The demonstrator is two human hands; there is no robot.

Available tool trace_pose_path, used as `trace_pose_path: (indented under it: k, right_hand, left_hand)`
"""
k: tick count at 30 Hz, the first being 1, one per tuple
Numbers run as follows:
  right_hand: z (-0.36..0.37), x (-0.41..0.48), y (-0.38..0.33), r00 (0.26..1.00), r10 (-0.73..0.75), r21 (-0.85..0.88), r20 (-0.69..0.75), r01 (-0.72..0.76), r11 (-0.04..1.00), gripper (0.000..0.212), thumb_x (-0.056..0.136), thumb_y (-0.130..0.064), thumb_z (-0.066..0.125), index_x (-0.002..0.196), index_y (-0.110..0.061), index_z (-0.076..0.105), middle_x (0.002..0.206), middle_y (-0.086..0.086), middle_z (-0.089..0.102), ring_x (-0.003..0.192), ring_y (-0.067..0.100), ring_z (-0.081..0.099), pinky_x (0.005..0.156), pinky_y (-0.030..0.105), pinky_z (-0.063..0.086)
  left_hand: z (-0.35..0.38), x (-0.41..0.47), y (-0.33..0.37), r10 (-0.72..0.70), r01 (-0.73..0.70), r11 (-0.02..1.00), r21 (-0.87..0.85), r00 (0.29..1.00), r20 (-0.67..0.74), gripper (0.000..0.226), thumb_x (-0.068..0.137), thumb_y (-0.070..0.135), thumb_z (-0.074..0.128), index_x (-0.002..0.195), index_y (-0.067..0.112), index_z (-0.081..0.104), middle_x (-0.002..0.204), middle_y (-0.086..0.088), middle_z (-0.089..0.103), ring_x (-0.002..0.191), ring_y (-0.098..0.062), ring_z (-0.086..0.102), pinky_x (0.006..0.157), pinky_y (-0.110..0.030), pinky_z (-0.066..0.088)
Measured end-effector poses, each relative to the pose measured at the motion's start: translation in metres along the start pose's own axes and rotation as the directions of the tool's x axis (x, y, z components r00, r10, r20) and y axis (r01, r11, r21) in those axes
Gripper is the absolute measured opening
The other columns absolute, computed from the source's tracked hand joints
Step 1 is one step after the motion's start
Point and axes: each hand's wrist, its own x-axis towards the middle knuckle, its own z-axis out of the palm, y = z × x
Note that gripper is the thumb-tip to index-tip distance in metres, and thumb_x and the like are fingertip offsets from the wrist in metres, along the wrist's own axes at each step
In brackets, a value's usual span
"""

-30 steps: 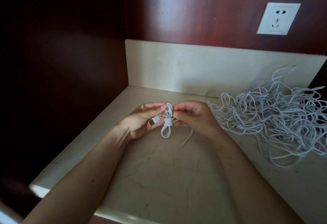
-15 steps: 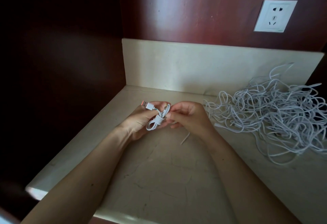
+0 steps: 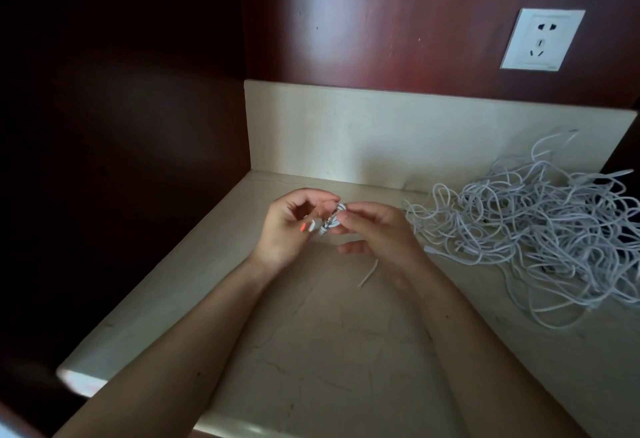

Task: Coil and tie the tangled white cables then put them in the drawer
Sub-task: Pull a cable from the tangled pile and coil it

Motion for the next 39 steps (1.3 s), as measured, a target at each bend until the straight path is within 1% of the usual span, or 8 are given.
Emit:
trace_pose_path:
  k: [6, 9, 14, 19, 23, 28, 35, 39]
  right_hand:
    - [0.006, 0.004, 0.0, 0.997, -0.059, -0.01, -0.045, 0.059, 0.998, 0.014, 0.097, 0.001, 0.053, 0.098, 0.0, 0.067, 0.077, 0.005, 0.066, 0.061, 0.001, 0.065, 0.059, 0.021, 0.058]
    - [0.003, 0.007, 0.001, 0.99, -0.089, -0.019, -0.108, 0.087, 0.996, 0.018, 0.096, 0.001, 0.054, 0.107, 0.008, 0.066, 0.083, 0.011, 0.067, 0.064, 0.005, 0.065, 0.064, 0.02, 0.058]
    - [-0.001, 0.006, 0.004, 0.989, -0.103, -0.022, -0.111, 0.101, 0.995, 0.018, 0.093, 0.005, 0.056, 0.092, -0.009, 0.067, 0.084, 0.006, 0.069, 0.073, 0.011, 0.066, 0.068, 0.024, 0.058]
    - [-0.004, 0.007, 0.006, 0.99, -0.097, 0.047, -0.1, 0.102, 0.994, 0.021, 0.091, 0.008, 0.058, 0.09, -0.013, 0.058, 0.082, 0.002, 0.063, 0.068, 0.002, 0.064, 0.062, 0.02, 0.055]
    - [-0.005, 0.005, 0.003, 0.999, -0.013, 0.219, -0.034, 0.02, 0.976, 0.02, 0.091, 0.009, 0.055, 0.09, -0.012, 0.056, 0.079, 0.0, 0.067, 0.07, 0.009, 0.067, 0.063, 0.023, 0.055]
    - [-0.002, 0.004, 0.0, 0.993, 0.069, 0.238, -0.094, -0.045, 0.97, 0.012, 0.089, 0.0, 0.061, 0.086, -0.012, 0.058, 0.082, 0.006, 0.067, 0.078, 0.02, 0.066, 0.065, 0.032, 0.058]
    - [0.001, -0.007, -0.002, 0.998, -0.064, -0.346, 0.029, 0.07, 0.936, 0.05, 0.07, -0.017, 0.087, 0.112, -0.022, 0.061, 0.11, -0.007, 0.062, 0.087, 0.011, 0.069, 0.076, 0.027, 0.057]
    - [0.005, -0.006, 0.009, 0.989, -0.138, -0.463, 0.058, 0.149, 0.874, 0.056, 0.066, -0.016, 0.085, 0.113, -0.027, 0.055, 0.113, -0.009, 0.055, 0.08, 0.011, 0.066, 0.07, 0.031, 0.057]
  left_hand:
    - [0.001, 0.0, 0.001, -0.01, 0.01, 1.0, 0.018, 0.999, 0.03, 0.012, 0.085, 0.02, 0.069, 0.096, 0.015, 0.066, 0.08, 0.012, 0.07, 0.073, -0.002, 0.063, 0.068, -0.015, 0.049]
    - [0.0, 0.001, 0.001, -0.11, 0.112, 0.994, -0.02, 0.992, 0.058, 0.005, 0.088, 0.008, 0.062, 0.093, 0.008, 0.064, 0.067, 0.01, 0.068, 0.059, 0.001, 0.06, 0.057, -0.012, 0.046]
    - [0.0, -0.001, -0.003, -0.183, 0.176, 0.983, 0.06, 0.972, 0.148, 0.013, 0.094, 0.0, 0.054, 0.102, -0.009, 0.06, 0.053, 0.012, 0.061, 0.045, 0.003, 0.05, 0.05, -0.007, 0.039]
    - [-0.003, -0.001, -0.002, -0.196, 0.185, 0.979, 0.085, 0.969, 0.152, 0.014, 0.089, 0.021, 0.06, 0.093, 0.007, 0.064, 0.069, -0.002, 0.062, 0.058, -0.009, 0.052, 0.056, -0.017, 0.042]
    - [-0.001, -0.001, -0.003, -0.177, 0.165, 0.983, 0.081, 0.968, 0.176, 0.008, 0.096, 0.0, 0.051, 0.094, 0.001, 0.059, 0.07, 0.005, 0.061, 0.056, 0.004, 0.053, 0.056, -0.01, 0.041]
    - [-0.005, 0.0, -0.008, -0.142, 0.121, 0.979, 0.166, 0.982, 0.121, 0.009, 0.091, 0.007, 0.063, 0.085, 0.014, 0.063, 0.077, 0.001, 0.062, 0.067, -0.004, 0.054, 0.065, -0.017, 0.043]
    - [-0.012, 0.002, -0.007, -0.19, 0.183, 0.958, 0.222, 0.982, 0.01, 0.01, 0.086, 0.014, 0.072, 0.079, 0.017, 0.066, 0.075, 0.003, 0.065, 0.063, -0.004, 0.055, 0.062, -0.016, 0.043]
    - [-0.01, 0.001, -0.006, -0.206, 0.198, 0.945, 0.261, 0.978, 0.004, 0.01, 0.085, 0.018, 0.074, 0.08, 0.015, 0.067, 0.073, 0.002, 0.063, 0.058, -0.004, 0.051, 0.058, -0.018, 0.041]
